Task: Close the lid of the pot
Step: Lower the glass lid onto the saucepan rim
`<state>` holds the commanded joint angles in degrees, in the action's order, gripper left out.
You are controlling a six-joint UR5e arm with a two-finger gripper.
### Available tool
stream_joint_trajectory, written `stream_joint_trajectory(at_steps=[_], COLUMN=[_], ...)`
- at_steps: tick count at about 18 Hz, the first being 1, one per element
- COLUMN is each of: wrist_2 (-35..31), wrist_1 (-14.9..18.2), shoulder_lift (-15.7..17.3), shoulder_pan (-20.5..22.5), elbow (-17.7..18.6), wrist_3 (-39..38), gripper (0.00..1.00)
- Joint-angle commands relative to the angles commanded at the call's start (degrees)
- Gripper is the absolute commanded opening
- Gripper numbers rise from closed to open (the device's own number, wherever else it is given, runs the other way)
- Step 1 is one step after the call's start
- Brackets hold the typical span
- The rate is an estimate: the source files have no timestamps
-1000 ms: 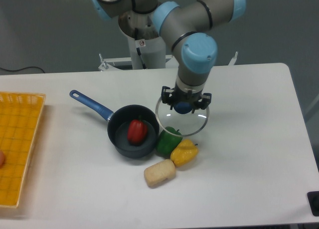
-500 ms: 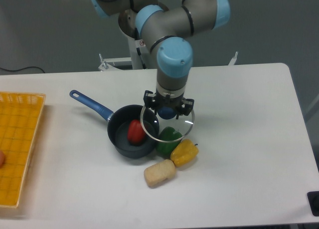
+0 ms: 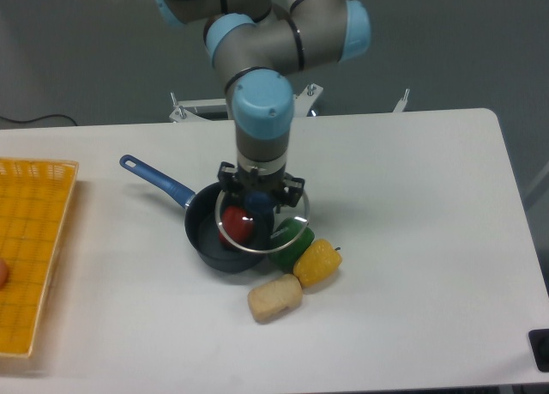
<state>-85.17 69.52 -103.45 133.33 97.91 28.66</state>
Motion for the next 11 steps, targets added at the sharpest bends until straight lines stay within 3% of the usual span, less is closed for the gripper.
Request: stream_joint_trajectory(at_steps=[5, 11], wrist_2=[0.1, 0.0], wrist_1=[-2.0, -2.4], shoulder_lift=[0.2, 0.2], shoulder_pan=[-1.3, -2.5], elbow=[2.7, 3.1], wrist_3=[-1.8, -3.2], gripper=[0.63, 0.63])
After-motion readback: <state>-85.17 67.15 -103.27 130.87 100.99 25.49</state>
